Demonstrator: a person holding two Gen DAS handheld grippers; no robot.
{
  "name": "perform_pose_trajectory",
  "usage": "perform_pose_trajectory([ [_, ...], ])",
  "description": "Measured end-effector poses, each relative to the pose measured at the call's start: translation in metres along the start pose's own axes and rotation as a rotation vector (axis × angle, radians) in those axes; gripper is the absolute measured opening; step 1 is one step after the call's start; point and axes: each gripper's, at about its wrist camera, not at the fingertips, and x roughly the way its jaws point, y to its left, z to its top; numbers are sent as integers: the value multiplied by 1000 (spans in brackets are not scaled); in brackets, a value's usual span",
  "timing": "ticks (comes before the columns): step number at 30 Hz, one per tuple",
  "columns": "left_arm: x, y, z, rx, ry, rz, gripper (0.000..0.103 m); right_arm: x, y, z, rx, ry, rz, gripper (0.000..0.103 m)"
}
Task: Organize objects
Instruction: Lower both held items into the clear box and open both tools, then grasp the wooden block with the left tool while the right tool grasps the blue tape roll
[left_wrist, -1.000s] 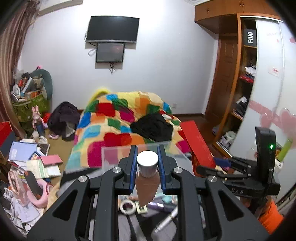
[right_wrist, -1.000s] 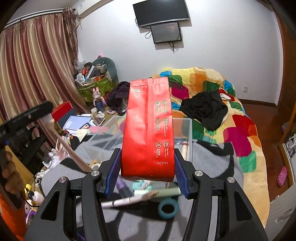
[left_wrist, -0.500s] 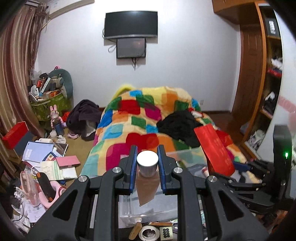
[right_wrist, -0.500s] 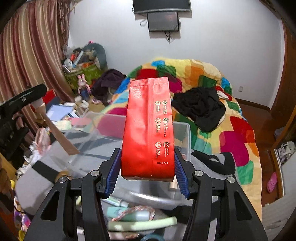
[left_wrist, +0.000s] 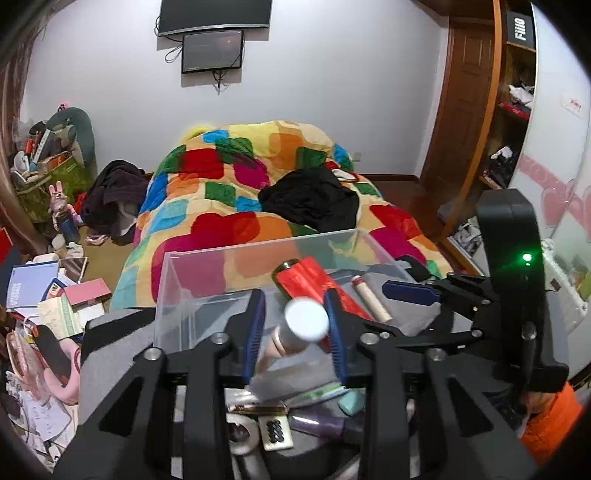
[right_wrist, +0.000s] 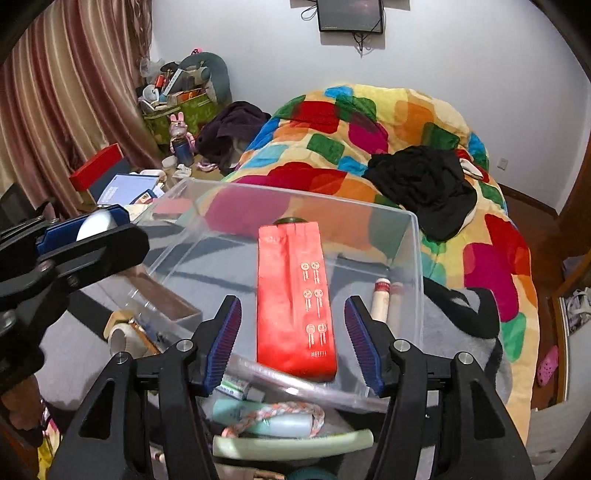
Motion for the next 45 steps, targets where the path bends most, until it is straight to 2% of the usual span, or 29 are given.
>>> perform_pose_trajectory([
  [4,-16,0,-1,-1,-29,-13,57,-11,-4,-6,13,-10,16,62],
  [9,-38,3,-4,-5,-57,-11,68,-33,-4,-14,4,-39,18,65],
  [12,-45,9,-8,-19,-63,7,74,-44,-4,-19,1,-53,13,71],
  [16,-47,22,-17,-36,-52,43,82,-59,-2,-28,-1,-79,1,77],
  [19,-47,31,-30,-48,-22,62,84,-66,-5,-35,9,-87,-3,77],
  [31,-23,58,-91,-120,141,82,82,-67,-27,-82,88,-24,-25,77],
  [38,-15,74,-117,-124,215,107,62,-51,-36,-109,136,56,-8,77],
  [42,-1,82,-121,-131,261,121,46,-39,-32,-115,138,83,-13,77],
  [45,3,85,-118,-133,255,126,45,-34,-25,-116,112,89,-27,76],
])
